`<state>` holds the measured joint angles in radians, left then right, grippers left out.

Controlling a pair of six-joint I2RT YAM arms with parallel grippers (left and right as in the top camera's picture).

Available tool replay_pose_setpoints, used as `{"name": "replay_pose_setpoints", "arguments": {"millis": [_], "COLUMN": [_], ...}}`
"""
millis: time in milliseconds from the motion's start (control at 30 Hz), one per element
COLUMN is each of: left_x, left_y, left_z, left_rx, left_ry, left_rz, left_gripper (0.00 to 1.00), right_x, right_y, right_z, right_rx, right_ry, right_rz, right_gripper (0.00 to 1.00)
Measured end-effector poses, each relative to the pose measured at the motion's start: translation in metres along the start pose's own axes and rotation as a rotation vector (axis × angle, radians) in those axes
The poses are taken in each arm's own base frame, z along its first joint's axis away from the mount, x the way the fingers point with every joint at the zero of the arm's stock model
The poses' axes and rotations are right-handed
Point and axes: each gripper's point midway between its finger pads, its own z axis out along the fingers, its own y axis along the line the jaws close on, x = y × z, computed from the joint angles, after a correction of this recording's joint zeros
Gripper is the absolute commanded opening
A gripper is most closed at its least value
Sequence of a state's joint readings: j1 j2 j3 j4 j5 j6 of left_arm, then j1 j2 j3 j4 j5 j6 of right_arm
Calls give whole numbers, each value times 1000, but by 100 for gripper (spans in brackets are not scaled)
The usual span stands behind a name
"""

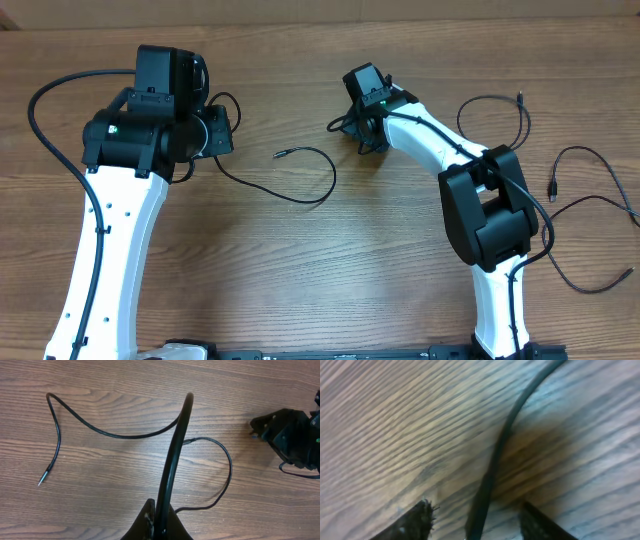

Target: Untangle cables

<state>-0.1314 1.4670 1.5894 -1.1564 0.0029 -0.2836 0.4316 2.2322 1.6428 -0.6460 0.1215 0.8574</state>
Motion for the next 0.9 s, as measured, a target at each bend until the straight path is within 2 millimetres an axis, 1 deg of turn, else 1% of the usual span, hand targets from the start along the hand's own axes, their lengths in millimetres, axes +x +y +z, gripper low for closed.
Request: {"name": "replay_pose_setpoints", "arguments": {"millis": [33, 233, 367, 567, 700, 767, 833, 900], "left_x": [0, 0, 0, 0, 0, 0, 0, 0], "left_y": [0, 0, 0, 0, 0, 0, 0, 0], "left_z": [0, 0, 0, 0, 0, 0, 0, 0], "left_rx": [0, 0, 0, 0, 0, 0, 0, 0], "left_ry": [0, 0, 0, 0, 0, 0, 0, 0], "left_rz": [0, 0, 0, 0, 0, 0, 0, 0], "left_gripper": [4, 4, 4, 4, 4, 4, 4, 4], "right_x": [0, 3, 5, 8, 11, 14, 11, -7], "right_y": [0, -4, -7, -12, -21, -33, -48, -60], "right_z": [0, 2, 2, 1, -5, -12, -24, -46], "right_rx": [1, 18, 30, 48, 86, 127, 175, 211], "right_ry": [1, 12, 20, 34, 70, 104, 136, 127], "right_rz": [4, 4, 3, -8, -82, -128, -164, -173], "right_gripper": [32, 10, 4, 4, 4, 4, 4, 4]}}
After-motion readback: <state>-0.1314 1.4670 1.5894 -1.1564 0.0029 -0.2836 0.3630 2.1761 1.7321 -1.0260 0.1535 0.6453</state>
